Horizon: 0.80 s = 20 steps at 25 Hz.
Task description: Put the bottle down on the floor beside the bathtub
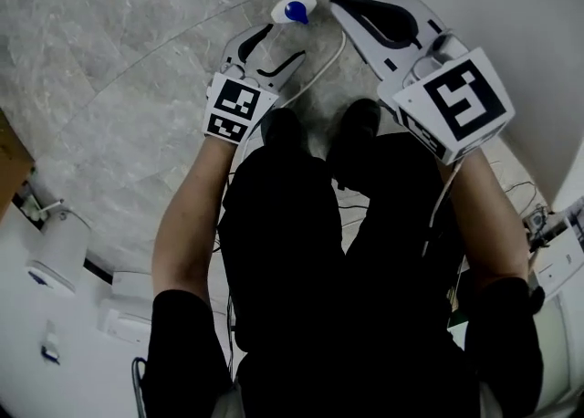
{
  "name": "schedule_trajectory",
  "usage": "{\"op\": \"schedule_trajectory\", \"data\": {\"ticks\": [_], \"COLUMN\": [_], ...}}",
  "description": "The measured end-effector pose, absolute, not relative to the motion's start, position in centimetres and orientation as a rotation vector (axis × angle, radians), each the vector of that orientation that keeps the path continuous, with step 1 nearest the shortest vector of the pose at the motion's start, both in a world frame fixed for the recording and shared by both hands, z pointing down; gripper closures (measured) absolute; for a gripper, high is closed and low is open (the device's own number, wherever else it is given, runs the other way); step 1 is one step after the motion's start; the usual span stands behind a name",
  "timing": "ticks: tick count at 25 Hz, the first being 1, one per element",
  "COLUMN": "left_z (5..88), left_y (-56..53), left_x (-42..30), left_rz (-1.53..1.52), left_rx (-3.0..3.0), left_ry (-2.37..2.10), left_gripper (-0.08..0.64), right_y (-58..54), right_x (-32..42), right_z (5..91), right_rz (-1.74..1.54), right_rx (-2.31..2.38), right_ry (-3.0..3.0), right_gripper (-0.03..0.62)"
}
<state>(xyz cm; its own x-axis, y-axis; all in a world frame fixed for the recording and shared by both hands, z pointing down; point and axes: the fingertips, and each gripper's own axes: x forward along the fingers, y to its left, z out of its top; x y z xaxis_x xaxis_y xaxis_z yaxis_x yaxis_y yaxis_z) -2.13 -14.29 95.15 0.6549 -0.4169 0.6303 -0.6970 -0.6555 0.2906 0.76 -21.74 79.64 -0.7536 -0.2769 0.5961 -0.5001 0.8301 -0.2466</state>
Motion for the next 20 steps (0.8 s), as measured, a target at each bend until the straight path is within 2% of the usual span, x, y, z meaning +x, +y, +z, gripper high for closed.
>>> {"op": "schedule_trajectory", "data": {"ticks": [5, 11, 20], "left_z": [84.1, 66.4, 45.3], "left_y": [-15.2, -16.4, -13.0], "left_x": [-4.7, -8.2, -9.1], "left_rz": [0.584, 0.531, 0.529], "left_rx": [2.273, 2.259, 2.218], "left_ry": [-0.967, -1.171, -1.342], "left_gripper": [0.412, 0.507, 0.534], "right_y": [-18.5, -13.8, -9.7], "right_x": [-0.2, -1.7, 2.3], "right_z": [72.7, 60.2, 42.5], "right_rz": [0.599, 0.646, 0.698], "right_rx": [0.589, 0.464, 0.450], "right_ry": [-2.440, -2.431, -2.405], "right_gripper": [0.563, 0.563, 0.563]}}
